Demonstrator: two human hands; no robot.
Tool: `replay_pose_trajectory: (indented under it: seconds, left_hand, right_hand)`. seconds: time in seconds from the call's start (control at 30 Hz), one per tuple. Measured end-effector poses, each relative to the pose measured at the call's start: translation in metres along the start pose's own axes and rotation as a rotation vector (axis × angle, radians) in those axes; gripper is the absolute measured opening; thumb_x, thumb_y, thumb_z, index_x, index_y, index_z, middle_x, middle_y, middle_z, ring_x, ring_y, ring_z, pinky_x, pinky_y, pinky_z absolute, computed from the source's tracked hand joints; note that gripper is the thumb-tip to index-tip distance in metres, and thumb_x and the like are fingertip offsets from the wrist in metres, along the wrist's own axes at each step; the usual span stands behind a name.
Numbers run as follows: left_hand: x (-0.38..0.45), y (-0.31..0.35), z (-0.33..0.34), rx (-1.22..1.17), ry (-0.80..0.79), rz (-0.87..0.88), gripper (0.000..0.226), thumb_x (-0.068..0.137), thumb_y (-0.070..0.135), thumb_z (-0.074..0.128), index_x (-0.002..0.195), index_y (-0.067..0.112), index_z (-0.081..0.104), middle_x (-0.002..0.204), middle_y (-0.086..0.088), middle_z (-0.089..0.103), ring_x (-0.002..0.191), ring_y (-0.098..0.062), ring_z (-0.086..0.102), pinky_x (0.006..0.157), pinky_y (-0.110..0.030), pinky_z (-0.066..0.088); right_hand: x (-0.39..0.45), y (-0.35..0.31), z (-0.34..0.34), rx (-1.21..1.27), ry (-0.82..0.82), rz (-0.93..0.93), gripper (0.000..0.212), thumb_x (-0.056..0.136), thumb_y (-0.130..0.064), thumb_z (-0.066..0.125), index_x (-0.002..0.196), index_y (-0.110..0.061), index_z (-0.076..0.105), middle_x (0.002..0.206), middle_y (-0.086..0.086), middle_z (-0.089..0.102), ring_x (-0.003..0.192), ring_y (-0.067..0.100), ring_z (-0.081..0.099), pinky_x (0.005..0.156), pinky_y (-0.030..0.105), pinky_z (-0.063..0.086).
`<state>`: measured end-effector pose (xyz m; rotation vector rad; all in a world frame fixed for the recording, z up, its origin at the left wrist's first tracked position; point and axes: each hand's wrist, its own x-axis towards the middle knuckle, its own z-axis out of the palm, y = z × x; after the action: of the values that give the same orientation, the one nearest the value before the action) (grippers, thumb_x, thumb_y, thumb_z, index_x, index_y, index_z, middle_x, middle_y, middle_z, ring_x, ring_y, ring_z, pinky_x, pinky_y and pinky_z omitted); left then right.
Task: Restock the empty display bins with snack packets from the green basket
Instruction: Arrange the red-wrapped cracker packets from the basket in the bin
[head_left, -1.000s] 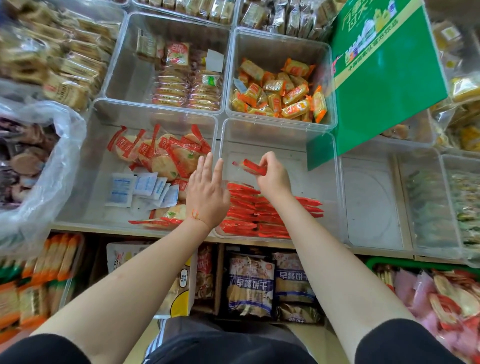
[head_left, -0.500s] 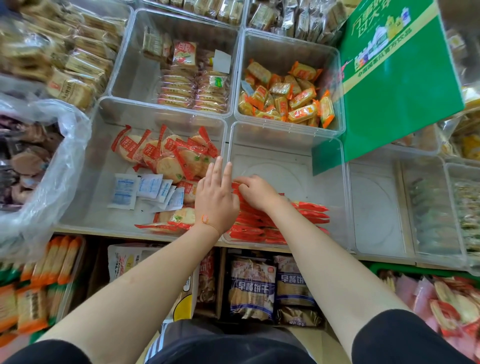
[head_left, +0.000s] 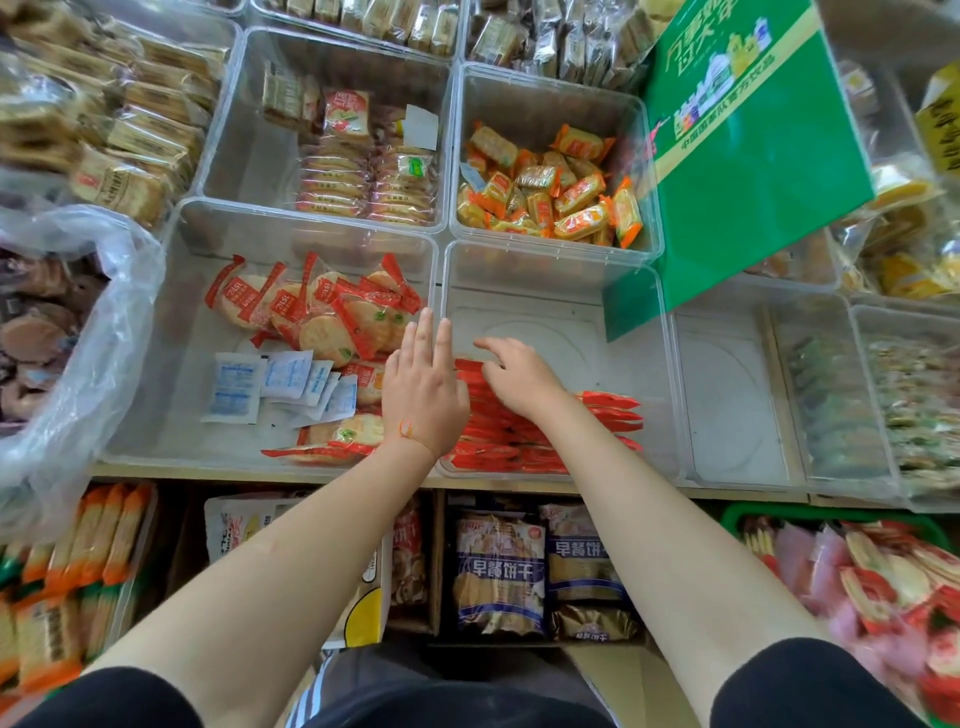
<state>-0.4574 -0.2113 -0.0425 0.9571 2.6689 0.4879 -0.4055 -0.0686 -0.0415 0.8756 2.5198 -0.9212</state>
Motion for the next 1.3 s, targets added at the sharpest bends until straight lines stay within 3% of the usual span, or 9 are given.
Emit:
replay_pose_trajectory:
  seconds: [0.17,0.27,0.37,0.43,0.6,0.8,0.9,1.03,1.3]
  left_hand:
    - [-0.002,-0.001,-0.002,0.084,0.019,0.005,0.065,0.097,0.027,0.039,0.156,0.012,0.017,0.164,-0.015,0.004,0.152,-0.031,0.003,0.121,-0.047,0.016]
    - [-0.014,0.023,-0.006,0.057,0.119,0.108,0.059,0.089,0.020,0.045,0.146,0.004,0.038,0.158,-0.025,0.019,0.147,-0.041,0.015,0.118,-0.051,0.021]
    - [-0.047,0.077,-0.004,-0.103,0.257,0.339,0.037,0.084,0.023,0.043,0.109,0.004,0.064,0.118,-0.019,0.059,0.106,-0.039,0.058,0.080,-0.046,0.054]
    - [-0.073,0.116,0.003,-0.177,0.255,0.345,0.031,0.084,0.029,0.043,0.089,0.009,0.066,0.091,-0.010,0.061,0.081,-0.032,0.061,0.055,-0.038,0.050]
    - [-0.126,0.211,0.067,-0.182,0.082,0.284,0.030,0.083,0.035,0.042,0.079,0.014,0.062,0.080,-0.001,0.061,0.074,-0.029,0.062,0.054,-0.032,0.042]
    - [-0.181,0.331,0.177,-0.215,-0.248,0.011,0.025,0.089,0.027,0.050,0.100,0.019,0.071,0.105,-0.005,0.069,0.102,-0.027,0.062,0.080,-0.033,0.045]
    - [-0.203,0.374,0.222,-0.224,-0.389,-0.089,0.036,0.090,0.024,0.054,0.125,0.018,0.059,0.122,-0.011,0.059,0.114,-0.030,0.057,0.092,-0.037,0.045]
    - [-0.211,0.411,0.252,-0.238,-0.438,-0.230,0.059,0.087,0.024,0.053,0.144,0.027,0.038,0.131,-0.015,0.048,0.116,-0.038,0.055,0.097,-0.045,0.047]
    - [-0.200,0.449,0.277,-0.272,-0.433,-0.341,0.056,0.091,0.028,0.054,0.146,0.026,0.046,0.146,-0.014,0.040,0.130,-0.033,0.045,0.107,-0.036,0.037]
  right_hand:
    - [-0.064,0.010,-0.015,0.137,0.297,-0.035,0.031,0.097,-0.010,0.044,0.117,-0.014,0.067,0.119,0.003,0.063,0.111,0.018,0.055,0.090,0.029,0.045]
    - [-0.112,0.028,-0.018,0.228,0.449,-0.045,0.025,0.094,-0.005,0.048,0.098,-0.011,0.072,0.097,0.001,0.069,0.090,0.015,0.060,0.073,0.025,0.046]
    - [-0.153,0.059,-0.015,0.295,0.533,-0.040,0.022,0.091,-0.003,0.051,0.090,-0.010,0.072,0.086,-0.001,0.070,0.080,0.012,0.060,0.067,0.017,0.043]
    - [-0.177,0.088,-0.015,0.319,0.590,-0.040,0.021,0.089,-0.003,0.052,0.085,-0.011,0.071,0.079,-0.003,0.067,0.074,0.012,0.058,0.064,0.013,0.040]
    - [-0.225,0.201,-0.029,0.377,0.723,0.021,0.023,0.082,-0.011,0.048,0.078,-0.010,0.071,0.076,0.002,0.070,0.072,0.019,0.060,0.065,0.024,0.036]
    - [-0.280,0.376,-0.053,0.330,0.450,0.113,0.020,0.088,-0.007,0.051,0.087,-0.012,0.070,0.091,0.001,0.071,0.088,0.020,0.061,0.072,0.027,0.041]
    - [-0.304,0.443,-0.068,0.310,0.313,0.175,0.020,0.090,-0.006,0.050,0.090,-0.010,0.070,0.096,0.005,0.070,0.091,0.017,0.058,0.076,0.030,0.043]
    - [-0.321,0.499,-0.082,0.345,0.249,0.191,0.022,0.088,-0.005,0.052,0.089,-0.012,0.072,0.092,0.004,0.072,0.090,0.021,0.063,0.071,0.028,0.043]
    - [-0.322,0.539,-0.094,0.380,0.093,0.117,0.024,0.089,-0.006,0.049,0.085,-0.021,0.068,0.092,-0.002,0.069,0.091,0.018,0.061,0.078,0.029,0.046]
